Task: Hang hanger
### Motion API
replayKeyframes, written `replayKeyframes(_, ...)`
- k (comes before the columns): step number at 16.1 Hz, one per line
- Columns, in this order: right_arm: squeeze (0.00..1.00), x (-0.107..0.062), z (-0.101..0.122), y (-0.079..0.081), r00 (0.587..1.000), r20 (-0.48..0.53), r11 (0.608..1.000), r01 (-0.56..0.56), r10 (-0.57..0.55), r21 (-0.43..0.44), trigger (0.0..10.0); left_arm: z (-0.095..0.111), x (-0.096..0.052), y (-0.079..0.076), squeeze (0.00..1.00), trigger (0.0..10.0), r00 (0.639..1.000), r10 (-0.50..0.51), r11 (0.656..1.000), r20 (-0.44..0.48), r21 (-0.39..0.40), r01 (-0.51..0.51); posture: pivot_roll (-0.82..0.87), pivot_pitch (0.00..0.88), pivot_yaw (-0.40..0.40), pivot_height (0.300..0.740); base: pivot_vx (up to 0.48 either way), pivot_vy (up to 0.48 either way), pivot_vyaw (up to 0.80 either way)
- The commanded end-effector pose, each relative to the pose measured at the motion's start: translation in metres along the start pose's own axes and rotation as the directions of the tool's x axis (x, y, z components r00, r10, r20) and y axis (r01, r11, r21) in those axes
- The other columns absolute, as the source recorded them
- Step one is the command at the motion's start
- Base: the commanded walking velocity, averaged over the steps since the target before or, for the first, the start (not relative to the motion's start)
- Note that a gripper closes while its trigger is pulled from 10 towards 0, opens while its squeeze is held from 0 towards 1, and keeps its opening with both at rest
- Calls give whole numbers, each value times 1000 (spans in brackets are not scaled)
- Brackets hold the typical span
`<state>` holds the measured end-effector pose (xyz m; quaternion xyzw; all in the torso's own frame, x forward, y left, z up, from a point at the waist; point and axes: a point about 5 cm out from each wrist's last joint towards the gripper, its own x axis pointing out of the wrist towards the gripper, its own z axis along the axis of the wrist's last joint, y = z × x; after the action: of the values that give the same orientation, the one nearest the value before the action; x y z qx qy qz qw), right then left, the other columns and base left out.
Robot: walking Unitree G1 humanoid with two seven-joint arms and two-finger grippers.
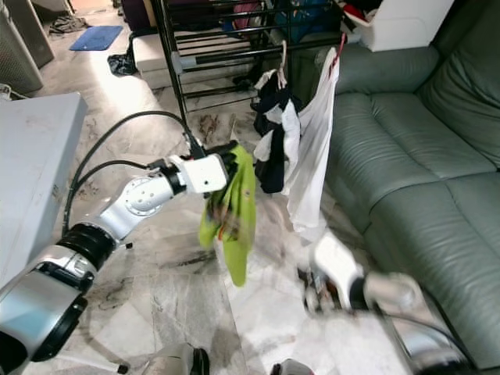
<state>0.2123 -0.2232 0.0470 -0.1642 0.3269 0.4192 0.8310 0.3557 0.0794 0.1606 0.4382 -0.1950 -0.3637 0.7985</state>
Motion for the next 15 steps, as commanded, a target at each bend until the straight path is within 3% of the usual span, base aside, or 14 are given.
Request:
replayKeyframes(1, 0, -8, -12, 7, 993, -104, 997, -64, 60, -37, 10000, 4, 2, 14, 0, 10000, 997, 82, 996, 15, 24, -82, -51, 19, 27, 740, 0, 0, 0)
replayKeyframes(4, 0, -29, -18, 5, 986, -161, 995, -55, 40, -89, 10000, -13, -4, 12, 0, 10000, 982, 164, 986, -92, 36, -162, -64, 19, 41, 740, 0, 0, 0)
replayKeyframes(5, 0, -35, -12, -4, 992, -122, 990, 24, -41, -138, 10000, -24, -9, 6, 0, 10000, 965, 201, 979, -168, -10, -206, -67, 17, 44, 740, 0, 0, 0)
replayKeyframes(6, 0, -35, -12, -4, 992, -122, 990, 24, -41, -138, 10000, -24, -9, 6, 0, 10000, 965, 201, 979, -168, -10, -206, -67, 17, 44, 740, 0, 0, 0)
replayKeyframes(7, 0, -36, -6, -10, 993, -70, 984, 86, -98, -155, 10000, -29, -13, 2, 0, 10000, 955, 213, 973, -207, -50, -227, -72, 16, 45, 740, 0, 0, 0)
replayKeyframes(8, 0, -37, 10, -19, 976, 64, 966, 214, -207, -145, 10000, -40, -22, -10, 0, 10000, 935, 209, 947, -288, -179, -267, -72, 16, 45, 740, 0, 0, 0)
replayKeyframes(9, 0, -37, 17, -19, 965, 120, 960, 247, -232, -131, 10000, -43, -25, -15, 0, 10000, 929, 203, 935, -311, -220, -278, -82, 15, 42, 740, 0, 0, 0)
replayKeyframes(11, 0, -28, 30, -9, 940, 230, 959, 274, -251, -77, 10000, -45, -29, -30, 0, 10000, 915, 205, 893, -349, -315, -320, -81, 12, 30, 740, 0, 0, 0)
replayKeyframes(15, 0, -14, 41, 7, 938, 294, 975, 213, -186, -64, 10000, -42, -25, -35, 0, 10000, 917, 203, 891, -342, -324, -318, -81, 12, 24, 740, 0, -377, 0)
